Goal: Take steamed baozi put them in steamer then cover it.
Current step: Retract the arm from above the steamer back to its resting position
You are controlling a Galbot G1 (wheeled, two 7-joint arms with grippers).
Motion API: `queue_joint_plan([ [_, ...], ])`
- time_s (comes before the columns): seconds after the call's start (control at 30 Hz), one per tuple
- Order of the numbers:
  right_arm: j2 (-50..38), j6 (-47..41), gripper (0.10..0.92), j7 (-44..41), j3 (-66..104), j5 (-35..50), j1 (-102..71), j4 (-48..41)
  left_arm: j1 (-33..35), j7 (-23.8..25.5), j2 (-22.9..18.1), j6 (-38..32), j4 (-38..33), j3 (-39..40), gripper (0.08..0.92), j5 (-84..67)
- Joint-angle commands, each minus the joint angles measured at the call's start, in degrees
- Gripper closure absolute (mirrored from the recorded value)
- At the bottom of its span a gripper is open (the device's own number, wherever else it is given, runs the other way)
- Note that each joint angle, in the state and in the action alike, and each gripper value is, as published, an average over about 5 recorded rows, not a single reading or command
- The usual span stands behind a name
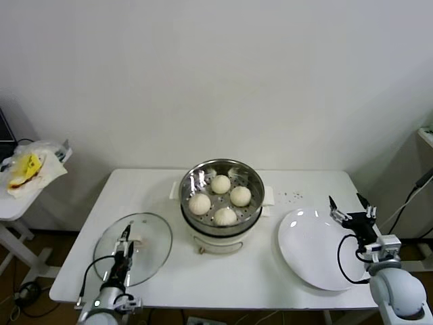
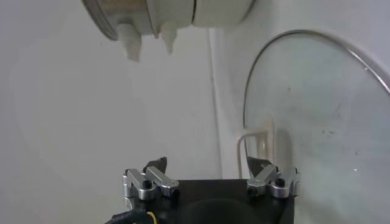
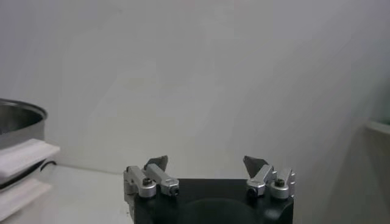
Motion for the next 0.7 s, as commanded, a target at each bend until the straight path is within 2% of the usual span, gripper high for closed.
queue_joint_plan([
  [0.03,0.7,-0.1,0.203,-0.3,0.4,-1.5,-0.1,-0.9,-6.4,-2.1,0.9,-0.3,7.3,0.8,0.177,-0.8],
  [0.37,1.1,0.5,0.203,-1.9,-1.3,-2.7,0.5,-1.7,-8.5,-3.4,1.5,-1.6,10.2,0.8,0.198,-2.2],
  [0.7,1.7,0.8,0.203,-2.4,-2.1,-4.1,1.2,-2.4,-7.8,-3.6,1.3,-2.7,9.7,0.8,0.468,-3.3],
])
